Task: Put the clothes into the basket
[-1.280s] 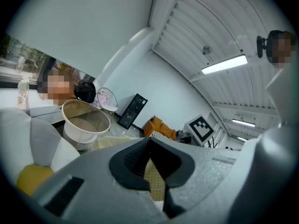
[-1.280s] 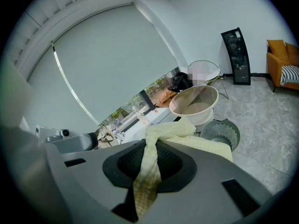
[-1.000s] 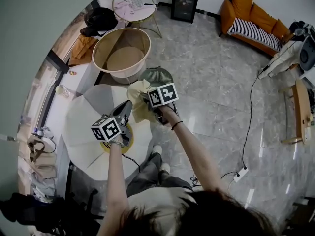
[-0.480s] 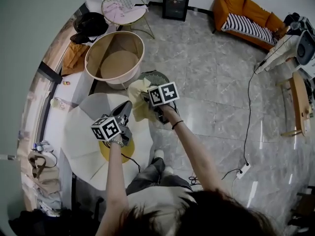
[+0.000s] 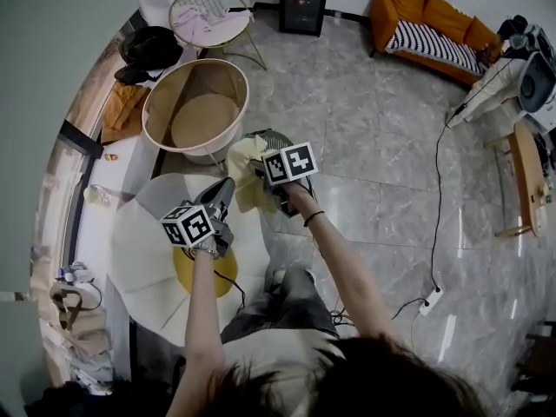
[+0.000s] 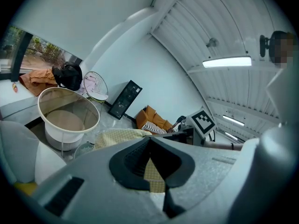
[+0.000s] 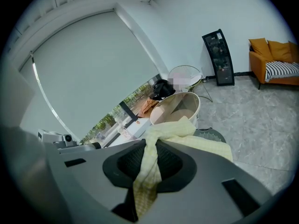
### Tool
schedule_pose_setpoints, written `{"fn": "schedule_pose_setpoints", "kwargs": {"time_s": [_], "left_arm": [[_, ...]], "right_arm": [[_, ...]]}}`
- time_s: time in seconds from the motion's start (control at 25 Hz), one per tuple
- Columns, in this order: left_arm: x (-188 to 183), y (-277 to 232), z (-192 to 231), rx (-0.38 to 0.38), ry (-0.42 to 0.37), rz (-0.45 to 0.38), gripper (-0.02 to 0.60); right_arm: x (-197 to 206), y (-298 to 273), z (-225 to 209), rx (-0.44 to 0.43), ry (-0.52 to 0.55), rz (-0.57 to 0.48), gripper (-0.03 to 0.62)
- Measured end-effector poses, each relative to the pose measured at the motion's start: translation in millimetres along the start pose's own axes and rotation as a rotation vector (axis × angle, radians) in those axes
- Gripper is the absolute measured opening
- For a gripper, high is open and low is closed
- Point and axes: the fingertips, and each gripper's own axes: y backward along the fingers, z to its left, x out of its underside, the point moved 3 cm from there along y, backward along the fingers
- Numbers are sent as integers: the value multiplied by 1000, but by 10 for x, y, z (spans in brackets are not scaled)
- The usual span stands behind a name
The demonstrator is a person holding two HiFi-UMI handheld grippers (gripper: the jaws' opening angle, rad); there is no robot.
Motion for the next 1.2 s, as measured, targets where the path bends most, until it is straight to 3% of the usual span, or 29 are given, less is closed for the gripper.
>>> {"fn": "schedule_pose_setpoints", "kwargs": {"time_s": [0.4,0.76,1.2], "left_arm": [[-116,-513,130,-40,40,1,11],[-359,-1078,183,-95,77,-53,11],[-390,-1404,411,-183,135,-86,11]], "right_arm": [[-294,-130,-486,-3,-12,43,60],[-714,-257,-923,-38,62,123,60],[-839,-546,-1288,-44,115,234,60]]}}
